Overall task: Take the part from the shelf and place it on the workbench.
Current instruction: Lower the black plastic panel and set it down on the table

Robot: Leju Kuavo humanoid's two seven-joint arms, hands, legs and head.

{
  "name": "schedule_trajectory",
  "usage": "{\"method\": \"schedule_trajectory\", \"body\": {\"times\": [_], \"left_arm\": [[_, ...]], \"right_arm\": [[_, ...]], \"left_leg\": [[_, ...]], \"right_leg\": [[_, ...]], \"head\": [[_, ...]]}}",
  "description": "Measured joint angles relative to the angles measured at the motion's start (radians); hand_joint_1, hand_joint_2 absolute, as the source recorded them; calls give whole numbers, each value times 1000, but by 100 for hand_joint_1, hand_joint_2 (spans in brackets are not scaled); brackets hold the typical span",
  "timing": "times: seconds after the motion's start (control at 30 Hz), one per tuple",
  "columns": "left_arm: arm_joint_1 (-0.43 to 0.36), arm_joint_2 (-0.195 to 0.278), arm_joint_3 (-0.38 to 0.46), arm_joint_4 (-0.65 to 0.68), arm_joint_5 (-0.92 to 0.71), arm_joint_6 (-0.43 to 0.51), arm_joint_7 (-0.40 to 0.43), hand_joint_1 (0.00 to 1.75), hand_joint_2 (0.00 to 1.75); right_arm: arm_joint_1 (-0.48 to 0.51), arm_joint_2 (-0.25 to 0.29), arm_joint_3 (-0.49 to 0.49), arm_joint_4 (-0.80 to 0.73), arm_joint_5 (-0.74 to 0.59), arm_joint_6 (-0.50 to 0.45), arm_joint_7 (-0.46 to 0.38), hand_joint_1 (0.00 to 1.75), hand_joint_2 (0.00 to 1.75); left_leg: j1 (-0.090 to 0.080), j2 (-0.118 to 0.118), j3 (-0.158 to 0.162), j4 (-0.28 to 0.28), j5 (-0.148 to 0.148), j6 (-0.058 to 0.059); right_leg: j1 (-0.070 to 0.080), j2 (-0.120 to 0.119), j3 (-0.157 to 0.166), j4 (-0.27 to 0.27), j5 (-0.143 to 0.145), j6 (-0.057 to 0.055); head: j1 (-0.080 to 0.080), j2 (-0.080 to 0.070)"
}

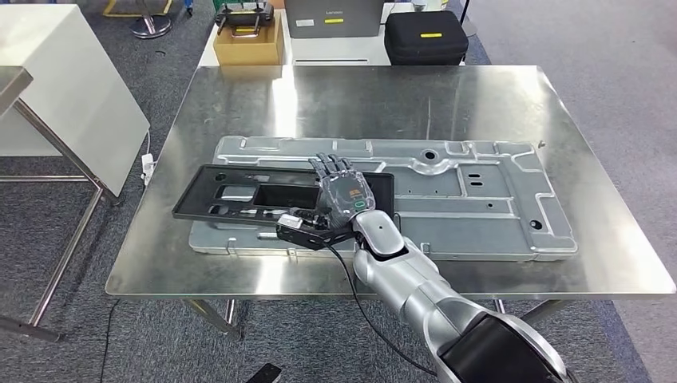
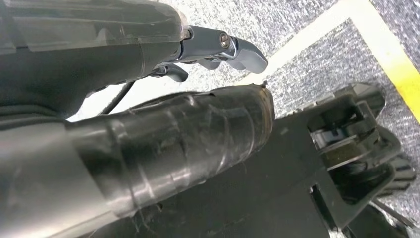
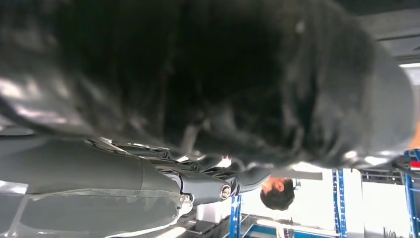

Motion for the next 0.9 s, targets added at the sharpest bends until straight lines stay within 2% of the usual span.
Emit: {"method": "schedule_trajectory", "body": {"times": [0.07,0.13,0.17,0.23,0.3,0.33,0.37,0.4,0.47,0.5,0.53,0.63,0.67,0.7,0.77,0.8,0.83,0.87,0.9], "left_arm": [[-1,-1,1,0,0,0,0,0,0],[0,-1,2,0,0,0,1,0,0],[0,-1,3,0,0,0,1,0,0],[0,-1,5,0,0,0,2,0,0],[0,-1,8,0,0,0,2,0,0],[1,0,8,0,0,0,2,0,0],[1,0,9,0,0,-1,2,0,0],[1,0,9,0,1,-2,3,0,0],[-2,0,10,0,1,-3,5,0,0],[-4,0,10,0,1,-3,6,0,0],[-6,0,10,0,1,-3,7,0,0],[-7,0,11,0,1,-4,8,0,0],[-8,0,11,0,1,-4,9,0,0],[-9,0,11,0,1,-4,9,0,0],[-10,0,11,0,0,-5,9,0,0],[-10,0,11,0,0,-5,9,0,0],[-10,0,11,0,0,-5,9,0,0],[-10,0,11,0,0,-5,9,0,0],[-10,0,11,0,0,-5,9,0,0]], "right_arm": [[-1,1,0,0,-1,2,0,0,0],[-2,1,0,0,-1,2,0,0,0],[-2,1,0,0,-1,2,-1,0,0],[-3,3,0,0,-1,3,-1,0,0],[-2,3,0,1,-1,4,-2,0,0],[-1,3,0,2,-1,6,-2,0,0],[0,3,0,2,-1,8,-2,0,0],[0,3,0,3,-1,10,-3,0,0],[-1,4,0,3,-1,13,-4,0,0],[-2,5,0,3,-1,13,-4,0,0],[-3,5,0,3,-2,13,-5,0,0],[-3,6,-1,3,-3,13,-6,0,0],[-3,6,-1,3,-4,13,-6,0,0],[-4,5,-1,3,-4,13,-6,0,0],[-3,4,-3,3,-4,13,-6,0,0],[-3,4,-4,4,-4,13,-6,0,0],[-2,4,-5,4,-4,14,-6,0,0],[-1,3,-6,5,-4,14,-6,0,0],[0,2,-7,6,-4,14,-6,0,0]], "left_leg": [[-1,-1,-4,-1,6,-13],[2,-1,-10,1,3,-25],[3,0,-18,18,-17,-30],[4,0,-53,110,-93,-37],[5,0,-89,235,-167,-40],[5,0,-90,265,-182,-40],[5,0,-72,258,-179,-38],[4,0,-33,212,-161,-35],[0,0,64,66,-122,-26],[-4,0,95,13,-109,-21],[-8,-1,108,-15,-103,-16],[-12,0,98,-23,-78,0],[-10,2,93,-28,-65,8],[-7,5,85,-33,-51,15],[-6,8,59,-35,-27,23],[-7,9,45,-34,-17,23],[-8,9,29,-32,-7,23],[-9,10,13,-29,2,22],[-9,10,-2,-26,11,20]], "right_leg": [[6,2,2,-15,8,-10],[5,1,-4,-20,21,-26],[3,-1,-8,-24,28,-35],[2,-4,-23,-28,44,-46],[5,-5,-45,-27,59,-49],[7,-5,-56,-27,67,-49],[8,-5,-67,-26,75,-48],[9,-5,-76,-26,83,-47],[11,-4,-89,-25,99,-41],[11,-4,-92,-25,106,-35],[10,-5,-94,-26,113,-29],[7,-4,-96,-34,130,-9],[6,-3,-102,-26,114,-4],[5,-2,-113,2,79,1],[3,-2,-145,115,-26,7],[2,-2,-158,181,-66,10],[1,-2,-163,231,-82,13],[1,-3,-153,254,-76,14],[1,-3,-125,240,-55,14]], "head": [[0,0],[0,0],[0,0],[-1,0],[-1,0],[-1,0],[-1,0],[-1,0],[-1,0],[-1,0],[-1,0],[-1,0],[0,0],[1,0],[3,0],[3,0],[3,0],[3,0],[3,0]]}}
